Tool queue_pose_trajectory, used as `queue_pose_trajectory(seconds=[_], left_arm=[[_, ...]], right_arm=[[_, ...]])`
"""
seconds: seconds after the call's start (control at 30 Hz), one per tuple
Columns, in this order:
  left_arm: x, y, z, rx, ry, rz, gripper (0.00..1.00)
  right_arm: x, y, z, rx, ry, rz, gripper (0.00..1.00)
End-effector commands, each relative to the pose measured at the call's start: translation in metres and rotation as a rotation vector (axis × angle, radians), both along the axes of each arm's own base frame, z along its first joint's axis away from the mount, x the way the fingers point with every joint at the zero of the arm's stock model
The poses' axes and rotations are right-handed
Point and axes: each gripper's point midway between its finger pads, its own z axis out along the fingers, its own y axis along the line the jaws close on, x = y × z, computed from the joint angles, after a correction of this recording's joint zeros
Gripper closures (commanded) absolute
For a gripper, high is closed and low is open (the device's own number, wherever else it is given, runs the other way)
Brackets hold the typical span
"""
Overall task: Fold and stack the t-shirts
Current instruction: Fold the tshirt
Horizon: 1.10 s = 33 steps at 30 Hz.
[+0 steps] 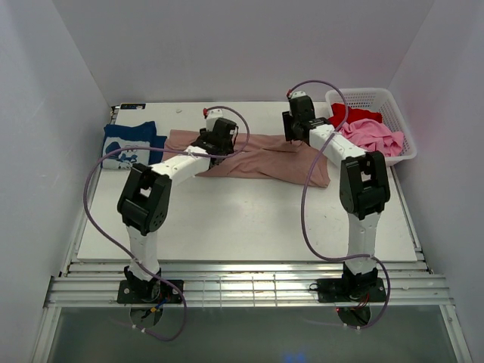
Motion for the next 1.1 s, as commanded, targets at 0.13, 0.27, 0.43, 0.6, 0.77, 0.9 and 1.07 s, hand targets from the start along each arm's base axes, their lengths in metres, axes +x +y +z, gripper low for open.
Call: queue_pose_trajectory(seconds=[0.13, 0.27, 0.43, 0.6, 0.77, 0.9, 1.07], left_arm=[[-0.002, -0.040, -0.032, -0.080, 0.048, -0.106, 0.40], [-0.002, -0.045, -0.050, -0.053, 0.075, -0.120, 0.40], [-0.007, -0.042, -0.067, -0.031, 0.106, -0.118, 0.40], [-0.018, -0.036, -0.084, -0.029, 0.143, -0.106, 0.40], [-0.034, -0.029, -0.104, -0.022, 0.186, -0.098, 0.40], [-0.041, -0.026, -0.113, -0.020, 0.207, -0.094, 0.40], [-0.045, -0.024, -0.115, -0.018, 0.211, -0.091, 0.40]], right_arm=[[0.002, 0.030, -0.037, 0.111, 0.071, 0.085, 0.49], [0.000, 0.037, -0.048, 0.133, 0.097, 0.100, 0.55], [-0.001, 0.038, -0.055, 0.134, 0.115, 0.104, 0.85], [0.010, 0.037, -0.050, 0.122, 0.089, 0.093, 0.92], [0.035, 0.040, -0.037, 0.116, 0.034, 0.083, 0.92], [0.055, 0.041, -0.030, 0.099, -0.022, 0.067, 0.89], [0.077, 0.032, -0.015, 0.054, -0.119, 0.026, 0.53]])
